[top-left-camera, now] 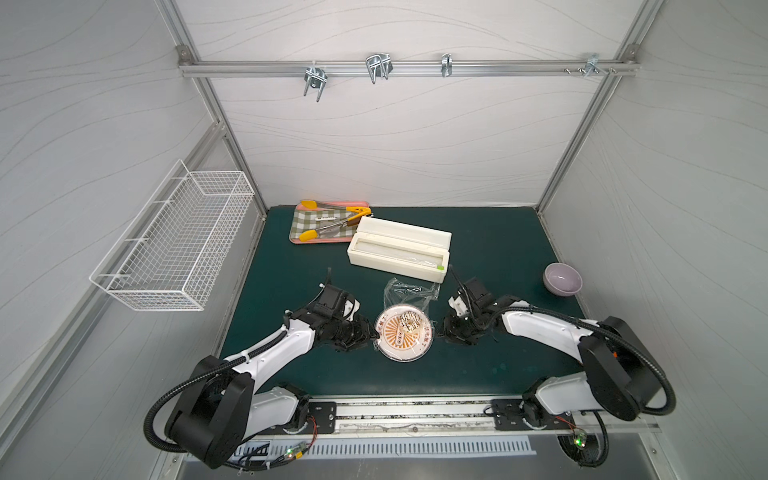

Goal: Wrap the plate with plastic wrap
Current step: Pick up the plate at the center of the board.

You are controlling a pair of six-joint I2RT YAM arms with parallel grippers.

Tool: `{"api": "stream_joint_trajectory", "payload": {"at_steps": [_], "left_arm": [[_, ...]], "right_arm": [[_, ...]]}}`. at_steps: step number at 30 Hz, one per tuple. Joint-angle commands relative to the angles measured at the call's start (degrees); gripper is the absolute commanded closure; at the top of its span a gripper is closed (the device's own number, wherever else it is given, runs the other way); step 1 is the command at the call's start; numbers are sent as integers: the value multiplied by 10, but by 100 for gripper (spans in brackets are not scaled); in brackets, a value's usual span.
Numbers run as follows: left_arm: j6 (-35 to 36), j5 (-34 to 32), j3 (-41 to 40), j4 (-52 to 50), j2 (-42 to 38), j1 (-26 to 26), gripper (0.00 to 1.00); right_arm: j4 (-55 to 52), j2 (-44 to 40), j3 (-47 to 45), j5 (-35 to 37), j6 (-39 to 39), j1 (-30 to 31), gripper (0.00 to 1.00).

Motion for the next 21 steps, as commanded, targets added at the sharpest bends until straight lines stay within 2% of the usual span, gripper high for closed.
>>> {"api": "stream_joint_trajectory", "payload": {"at_steps": [1, 4, 9, 21], "left_arm": [[-72, 2, -16, 84, -17, -19, 48], [-85, 0, -24, 113, -9, -36, 49], [-115, 17, -56, 207, 53, -41, 52], [-166, 4, -107, 412, 113, -42, 68]], "right_arm": [[63, 20, 2, 1, 46, 11, 58], [86, 46, 5, -2, 53, 12, 59], [107, 77, 9, -7, 58, 14, 62], [220, 102, -38, -70, 115, 14, 92]]}}
